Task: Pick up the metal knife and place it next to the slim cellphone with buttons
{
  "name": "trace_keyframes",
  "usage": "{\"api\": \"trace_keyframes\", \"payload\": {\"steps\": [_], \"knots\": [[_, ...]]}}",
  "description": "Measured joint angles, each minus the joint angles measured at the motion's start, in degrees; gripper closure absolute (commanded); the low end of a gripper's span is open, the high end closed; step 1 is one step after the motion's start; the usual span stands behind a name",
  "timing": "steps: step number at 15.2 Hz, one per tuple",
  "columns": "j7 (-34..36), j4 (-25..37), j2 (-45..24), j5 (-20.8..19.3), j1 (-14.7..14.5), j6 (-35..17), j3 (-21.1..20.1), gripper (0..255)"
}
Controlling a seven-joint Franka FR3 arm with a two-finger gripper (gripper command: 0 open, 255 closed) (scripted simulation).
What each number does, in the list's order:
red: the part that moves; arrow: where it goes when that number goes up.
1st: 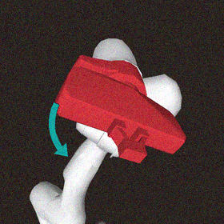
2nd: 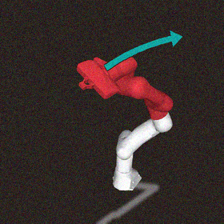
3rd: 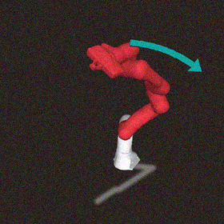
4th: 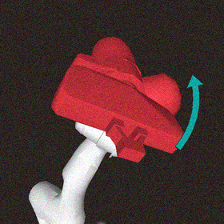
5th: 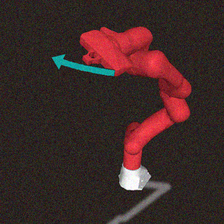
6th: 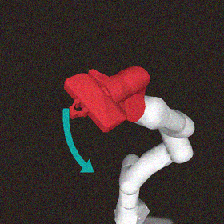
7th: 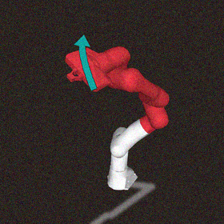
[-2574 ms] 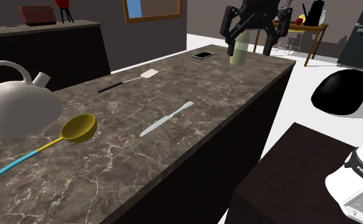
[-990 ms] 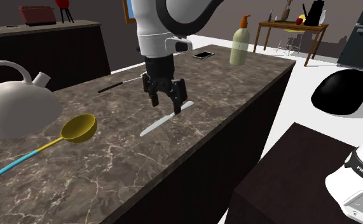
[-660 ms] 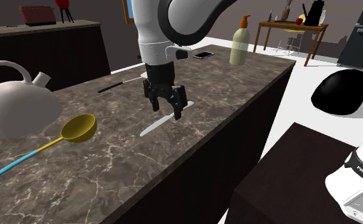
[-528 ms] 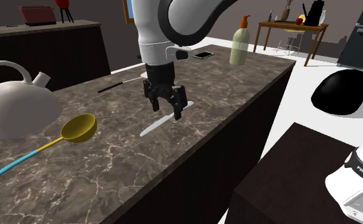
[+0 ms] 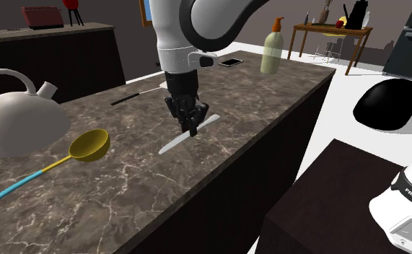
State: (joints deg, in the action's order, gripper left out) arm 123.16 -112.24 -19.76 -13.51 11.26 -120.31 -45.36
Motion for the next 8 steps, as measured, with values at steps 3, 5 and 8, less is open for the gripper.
{"api": "trace_keyframes", "payload": {"steps": [3, 5, 8], "knots": [[0.0, 0.0, 0.0, 0.0, 0.0, 0.0, 0.0, 255], [0.0, 0.0, 0.0, 0.0, 0.0, 0.0, 0.0, 255], [-0.2, 0.2, 0.5, 0.5, 0.2, 0.7, -0.3, 255]]}}
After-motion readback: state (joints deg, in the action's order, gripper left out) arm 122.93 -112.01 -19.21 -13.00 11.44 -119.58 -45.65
